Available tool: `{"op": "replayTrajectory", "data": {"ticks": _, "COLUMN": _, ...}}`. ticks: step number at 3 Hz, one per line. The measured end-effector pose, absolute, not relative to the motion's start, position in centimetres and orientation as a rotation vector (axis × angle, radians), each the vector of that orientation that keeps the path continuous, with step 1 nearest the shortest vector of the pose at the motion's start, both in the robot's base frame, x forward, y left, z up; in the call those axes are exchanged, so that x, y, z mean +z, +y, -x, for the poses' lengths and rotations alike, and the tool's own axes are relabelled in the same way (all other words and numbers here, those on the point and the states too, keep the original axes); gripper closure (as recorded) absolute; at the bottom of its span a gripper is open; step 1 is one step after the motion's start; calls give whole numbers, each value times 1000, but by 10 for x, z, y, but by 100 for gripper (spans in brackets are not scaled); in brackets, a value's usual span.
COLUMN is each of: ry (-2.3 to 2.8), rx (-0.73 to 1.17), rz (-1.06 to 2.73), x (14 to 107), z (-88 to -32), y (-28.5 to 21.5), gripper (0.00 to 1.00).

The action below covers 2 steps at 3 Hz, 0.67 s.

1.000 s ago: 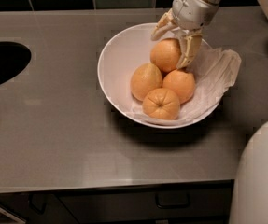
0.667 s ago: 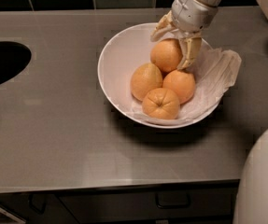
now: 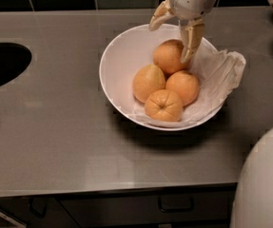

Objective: Pick orange from white bowl

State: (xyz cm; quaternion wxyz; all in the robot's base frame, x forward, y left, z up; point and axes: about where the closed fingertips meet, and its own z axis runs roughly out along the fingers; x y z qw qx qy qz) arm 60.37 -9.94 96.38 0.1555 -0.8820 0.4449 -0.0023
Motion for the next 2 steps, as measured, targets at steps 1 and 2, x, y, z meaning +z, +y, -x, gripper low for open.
{"op": "replayTrajectory", "data": {"ticks": 1, "ry": 1236, "rx": -91, "rz": 2539, "x": 987, "z": -608, "y": -89, "gripper": 27}}
{"op": "replayTrajectory", "data": {"ticks": 2, "ry": 1193, "rx": -107, "rz": 2560, "x": 990, "z": -610, "y": -85, "gripper": 27}}
